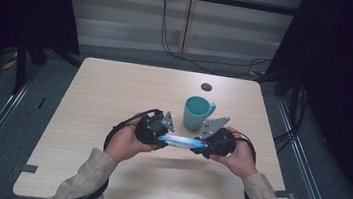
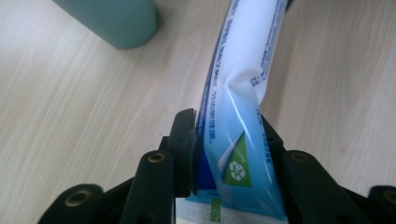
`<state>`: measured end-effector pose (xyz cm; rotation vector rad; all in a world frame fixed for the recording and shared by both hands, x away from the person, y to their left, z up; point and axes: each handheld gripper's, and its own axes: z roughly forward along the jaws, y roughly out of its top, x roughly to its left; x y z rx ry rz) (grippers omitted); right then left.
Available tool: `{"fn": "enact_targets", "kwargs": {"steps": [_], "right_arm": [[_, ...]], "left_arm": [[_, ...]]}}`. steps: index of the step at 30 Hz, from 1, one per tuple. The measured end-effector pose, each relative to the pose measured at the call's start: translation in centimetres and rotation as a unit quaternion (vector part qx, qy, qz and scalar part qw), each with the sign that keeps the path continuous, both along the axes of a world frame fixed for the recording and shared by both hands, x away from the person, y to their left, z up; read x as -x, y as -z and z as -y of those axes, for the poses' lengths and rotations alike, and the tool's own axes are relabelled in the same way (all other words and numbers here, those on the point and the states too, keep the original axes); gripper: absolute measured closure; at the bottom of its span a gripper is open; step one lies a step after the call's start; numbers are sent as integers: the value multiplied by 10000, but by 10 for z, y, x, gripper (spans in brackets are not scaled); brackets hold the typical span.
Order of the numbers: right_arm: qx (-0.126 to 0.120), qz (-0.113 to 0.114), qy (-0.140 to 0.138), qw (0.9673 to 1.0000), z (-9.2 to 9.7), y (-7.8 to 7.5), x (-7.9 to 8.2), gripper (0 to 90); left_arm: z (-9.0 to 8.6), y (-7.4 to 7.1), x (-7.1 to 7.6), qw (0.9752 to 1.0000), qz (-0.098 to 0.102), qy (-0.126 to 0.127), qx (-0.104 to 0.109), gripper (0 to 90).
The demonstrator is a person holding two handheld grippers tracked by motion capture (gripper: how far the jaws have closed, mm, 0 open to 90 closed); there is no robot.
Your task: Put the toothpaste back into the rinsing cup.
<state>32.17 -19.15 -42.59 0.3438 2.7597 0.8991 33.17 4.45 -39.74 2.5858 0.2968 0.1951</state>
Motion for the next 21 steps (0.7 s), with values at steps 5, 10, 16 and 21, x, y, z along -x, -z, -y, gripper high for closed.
{"fn": "enact_targets", "kwargs": {"steps": [5,10,16,21], "right_arm": [[-99,71,169,9998,0,0,-1,489],[-163,125,175,9996,-3,0,-1,414],[-100,314,137,9994,-11,-5,-1,331],[-33,360,55,9993,-16,-11,-1,330]], "left_arm": [[-1,-1,0,9998,-25,-25,176,718],[0,-3,1,9995,-25,10,307,726],[3,-4,2,9995,-11,63,306,729],[2,-2,0,9994,-56,19,347,740]]}}
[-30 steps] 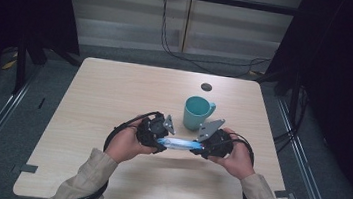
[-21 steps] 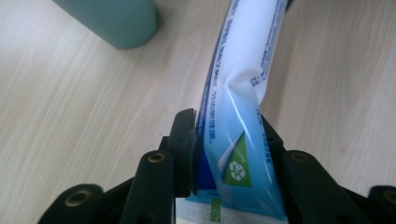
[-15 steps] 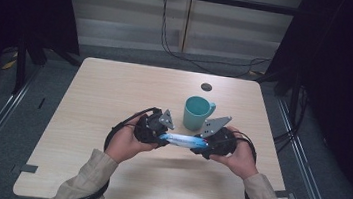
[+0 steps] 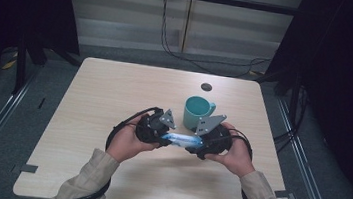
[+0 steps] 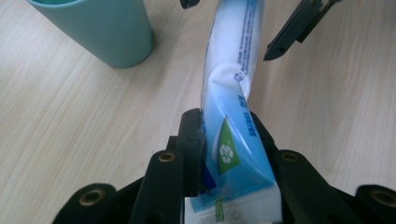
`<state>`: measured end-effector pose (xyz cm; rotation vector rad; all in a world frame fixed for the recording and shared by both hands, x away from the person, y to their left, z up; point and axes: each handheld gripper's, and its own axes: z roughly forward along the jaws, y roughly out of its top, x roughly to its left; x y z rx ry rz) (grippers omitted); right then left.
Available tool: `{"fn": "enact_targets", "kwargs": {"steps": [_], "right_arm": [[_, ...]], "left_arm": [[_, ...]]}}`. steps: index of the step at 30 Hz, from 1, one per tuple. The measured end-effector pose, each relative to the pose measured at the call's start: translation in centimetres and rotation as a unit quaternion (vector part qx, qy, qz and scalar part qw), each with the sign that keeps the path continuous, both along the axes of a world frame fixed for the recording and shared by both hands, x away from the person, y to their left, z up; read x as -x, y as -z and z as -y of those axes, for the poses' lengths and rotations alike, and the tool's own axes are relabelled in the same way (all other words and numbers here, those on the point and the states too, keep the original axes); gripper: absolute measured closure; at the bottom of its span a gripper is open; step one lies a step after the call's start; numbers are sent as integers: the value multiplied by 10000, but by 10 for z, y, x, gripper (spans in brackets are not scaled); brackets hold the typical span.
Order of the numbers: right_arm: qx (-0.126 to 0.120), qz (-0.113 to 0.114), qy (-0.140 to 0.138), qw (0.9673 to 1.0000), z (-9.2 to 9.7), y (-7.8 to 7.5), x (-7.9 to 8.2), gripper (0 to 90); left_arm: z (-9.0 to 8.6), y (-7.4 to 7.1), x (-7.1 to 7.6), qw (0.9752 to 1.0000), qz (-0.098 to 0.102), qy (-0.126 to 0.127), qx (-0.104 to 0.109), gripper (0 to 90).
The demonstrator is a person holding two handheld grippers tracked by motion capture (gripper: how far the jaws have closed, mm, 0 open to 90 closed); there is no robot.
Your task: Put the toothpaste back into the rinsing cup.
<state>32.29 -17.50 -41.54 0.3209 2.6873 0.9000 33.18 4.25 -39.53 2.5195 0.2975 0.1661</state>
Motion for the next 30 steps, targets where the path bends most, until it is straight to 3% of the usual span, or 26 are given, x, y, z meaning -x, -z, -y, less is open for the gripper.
{"fn": "enact_targets", "kwargs": {"steps": [3,4,5,6,7,8,11,13,14,15,19,20,21,22,23,27,30], "right_arm": [[37,-59,-30,10000,-2,1,0,339],[5,-247,-93,9997,-6,5,-3,372],[5,-247,-93,9997,-6,5,-3,372],[76,-425,-177,9989,-15,14,-6,440],[76,-425,-177,9989,-15,14,-6,440],[306,-304,-308,9986,-26,17,-6,524],[121,-371,-293,9988,-28,16,-9,604],[261,-421,-389,9980,-29,11,-10,652],[273,-359,-375,9983,-27,6,-9,686],[285,-387,-343,9983,-26,4,-9,697],[242,-384,-351,9984,-22,-3,-9,708],[196,-402,-286,9986,-19,-6,-9,710],[196,-402,-286,9986,-19,-6,-9,710],[195,-384,-273,9987,-17,-7,-10,711],[153,-369,-258,9989,-13,-9,-10,711],[71,-405,-168,9990,-6,-13,-11,710],[-146,-472,-35,9988,2,-15,-14,709]], "left_arm": [[1,0,0,10000,-6,56,-31,749],[4,2,0,9999,-9,69,-97,756],[4,2,0,9999,-9,69,-97,759],[7,4,0,9999,-65,123,-79,762],[7,4,0,9999,-65,123,-79,763],[10,0,2,9999,-56,158,-2,764],[9,-3,0,9998,-50,163,67,762],[8,-5,-1,9996,-31,194,192,745],[5,-6,-1,9989,56,242,389,715],[5,-6,-1,9989,56,242,389,688],[0,-9,-3,9971,76,249,714,642],[-2,-9,-3,9972,123,86,738,459],[-2,-9,-3,9972,123,86,738,411],[-6,-10,-3,9973,196,7,713,411],[-7,-11,-4,9972,205,8,717,356],[-18,-9,-6,9952,149,-195,947,251],[-25,-4,-7,9935,94,-355,1078,209]]}}
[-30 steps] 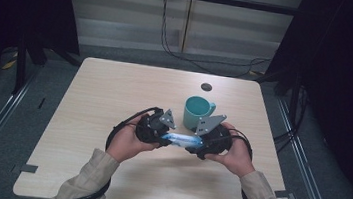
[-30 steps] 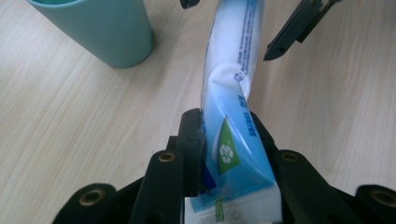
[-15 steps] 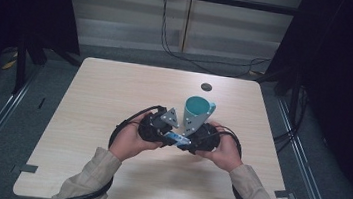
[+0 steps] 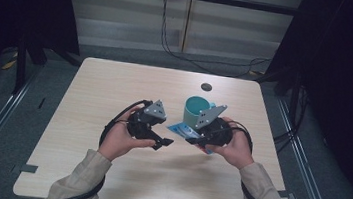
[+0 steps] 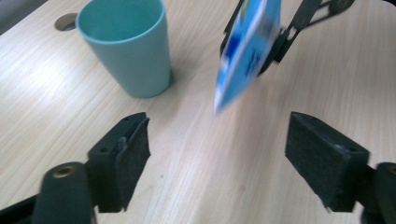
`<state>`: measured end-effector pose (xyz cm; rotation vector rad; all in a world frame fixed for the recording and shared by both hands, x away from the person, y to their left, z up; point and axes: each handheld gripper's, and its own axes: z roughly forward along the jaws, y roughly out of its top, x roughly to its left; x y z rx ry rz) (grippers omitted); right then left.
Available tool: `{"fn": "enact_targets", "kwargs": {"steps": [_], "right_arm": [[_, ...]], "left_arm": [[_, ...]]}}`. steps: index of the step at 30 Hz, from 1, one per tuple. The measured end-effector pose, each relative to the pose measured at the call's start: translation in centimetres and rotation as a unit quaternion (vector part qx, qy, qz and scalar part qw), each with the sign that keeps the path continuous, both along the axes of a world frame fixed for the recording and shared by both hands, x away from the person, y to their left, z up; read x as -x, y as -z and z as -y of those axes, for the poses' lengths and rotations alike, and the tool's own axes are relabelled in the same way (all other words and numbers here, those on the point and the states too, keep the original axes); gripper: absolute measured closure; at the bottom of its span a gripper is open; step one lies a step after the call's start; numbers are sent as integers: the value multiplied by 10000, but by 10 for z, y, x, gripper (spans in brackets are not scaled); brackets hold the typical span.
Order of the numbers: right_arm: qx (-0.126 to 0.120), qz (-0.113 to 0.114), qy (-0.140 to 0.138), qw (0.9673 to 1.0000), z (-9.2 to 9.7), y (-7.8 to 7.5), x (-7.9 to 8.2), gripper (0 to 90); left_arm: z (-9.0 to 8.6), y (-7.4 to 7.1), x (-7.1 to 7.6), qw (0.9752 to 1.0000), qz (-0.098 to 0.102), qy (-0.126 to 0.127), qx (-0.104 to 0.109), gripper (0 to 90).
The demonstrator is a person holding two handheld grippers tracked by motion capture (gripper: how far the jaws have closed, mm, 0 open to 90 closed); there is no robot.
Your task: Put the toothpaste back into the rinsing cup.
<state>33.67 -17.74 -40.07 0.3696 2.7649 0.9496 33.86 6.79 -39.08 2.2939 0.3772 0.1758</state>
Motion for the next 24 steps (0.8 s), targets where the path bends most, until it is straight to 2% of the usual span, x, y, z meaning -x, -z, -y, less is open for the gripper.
{"fn": "enact_targets", "kwargs": {"steps": [3,5,6,11,18,24], "right_arm": [[-203,-69,130,9997,7,-3,-1,709],[-298,-89,184,9993,10,-5,-2,708],[-338,-55,210,9992,11,-6,-2,708],[-548,-230,357,9976,16,-7,-4,708],[-785,-292,478,9953,20,-9,-7,707],[-994,-374,639,9923,26,-10,-10,707]], "left_arm": [[-8,6,0,9999,-67,-127,49,179],[-12,10,0,9996,-101,-196,192,176],[-13,12,0,9995,-114,-217,186,173],[-19,26,-1,9988,-246,-369,207,156],[-25,44,-2,9976,-415,-505,240,150],[-28,57,-2,9971,-430,-584,220,150]]}}
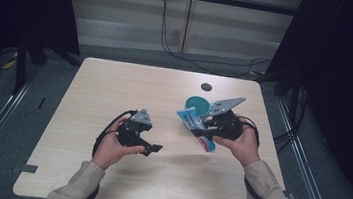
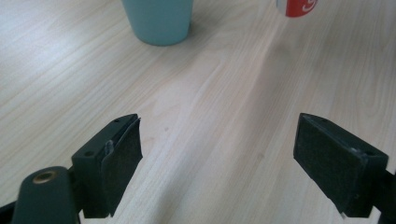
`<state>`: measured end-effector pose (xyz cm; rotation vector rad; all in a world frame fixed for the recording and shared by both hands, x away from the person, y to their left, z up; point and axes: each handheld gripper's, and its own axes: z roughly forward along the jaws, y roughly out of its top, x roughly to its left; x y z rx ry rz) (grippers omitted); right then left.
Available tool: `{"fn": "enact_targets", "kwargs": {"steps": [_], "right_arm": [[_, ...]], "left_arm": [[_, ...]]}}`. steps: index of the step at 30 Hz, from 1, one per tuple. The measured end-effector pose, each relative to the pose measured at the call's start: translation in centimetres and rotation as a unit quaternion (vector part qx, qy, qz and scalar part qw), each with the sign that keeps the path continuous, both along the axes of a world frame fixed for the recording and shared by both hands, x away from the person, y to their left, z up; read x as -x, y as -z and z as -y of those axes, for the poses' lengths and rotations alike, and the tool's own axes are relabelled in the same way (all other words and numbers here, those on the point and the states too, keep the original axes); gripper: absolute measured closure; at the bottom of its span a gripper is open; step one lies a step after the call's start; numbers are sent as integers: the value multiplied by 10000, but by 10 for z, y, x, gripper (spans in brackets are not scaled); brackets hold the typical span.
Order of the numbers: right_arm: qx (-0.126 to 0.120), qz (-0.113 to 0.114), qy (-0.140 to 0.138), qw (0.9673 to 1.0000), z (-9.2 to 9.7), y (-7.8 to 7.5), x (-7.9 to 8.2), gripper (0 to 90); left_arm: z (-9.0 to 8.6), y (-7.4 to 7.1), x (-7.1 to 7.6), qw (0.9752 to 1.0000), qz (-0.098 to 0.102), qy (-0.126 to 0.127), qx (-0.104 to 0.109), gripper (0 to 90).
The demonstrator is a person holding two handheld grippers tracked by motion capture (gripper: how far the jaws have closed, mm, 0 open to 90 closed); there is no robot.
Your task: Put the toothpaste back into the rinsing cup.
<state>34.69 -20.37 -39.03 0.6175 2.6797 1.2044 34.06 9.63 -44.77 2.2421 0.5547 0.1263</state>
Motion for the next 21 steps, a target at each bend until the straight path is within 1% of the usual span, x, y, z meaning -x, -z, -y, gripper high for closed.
{"fn": "enact_targets", "kwargs": {"steps": [1,4,7,10,11,12,14,15,17,18,19,20,21], "right_arm": [[-53,-3,22,10000,1,0,-1,707],[-192,-55,85,9998,4,0,-2,706],[-253,-65,135,9996,5,-1,-2,706],[-293,-70,187,9994,5,-1,-4,704],[-329,-81,197,9992,6,-1,-4,705],[-342,-91,211,9992,6,-1,-5,704],[-364,-73,244,9990,6,-1,-5,704],[-401,-79,259,9988,6,-1,-6,704],[-428,-71,290,9986,7,-2,-6,703],[-477,-88,289,9984,8,-3,-7,704],[-517,-87,305,9982,8,-3,-7,703],[-542,-88,337,9979,9,-4,-8,703],[-594,-111,356,9975,10,-4,-9,703]], "left_arm": [[0,2,0,10000,-32,0,24,150],[-1,9,0,10000,-76,-14,-37,150],[-2,14,1,10000,-86,-17,-36,150],[-2,19,1,9999,-77,-31,-128,151],[-3,21,1,9999,-97,-17,-74,150],[-4,22,1,9999,-120,1,-64,150],[-5,25,1,9998,-100,-37,-146,150],[-5,27,2,9998,-124,-40,-173,150],[-6,29,2,9997,-156,-79,-177,150],[-6,30,2,9997,-180,-72,-143,150],[-6,31,2,9997,-182,-34,-188,150],[-6,32,2,9997,-134,-19,-221,150],[-6,33,3,9996,-161,-28,-239,150]]}}
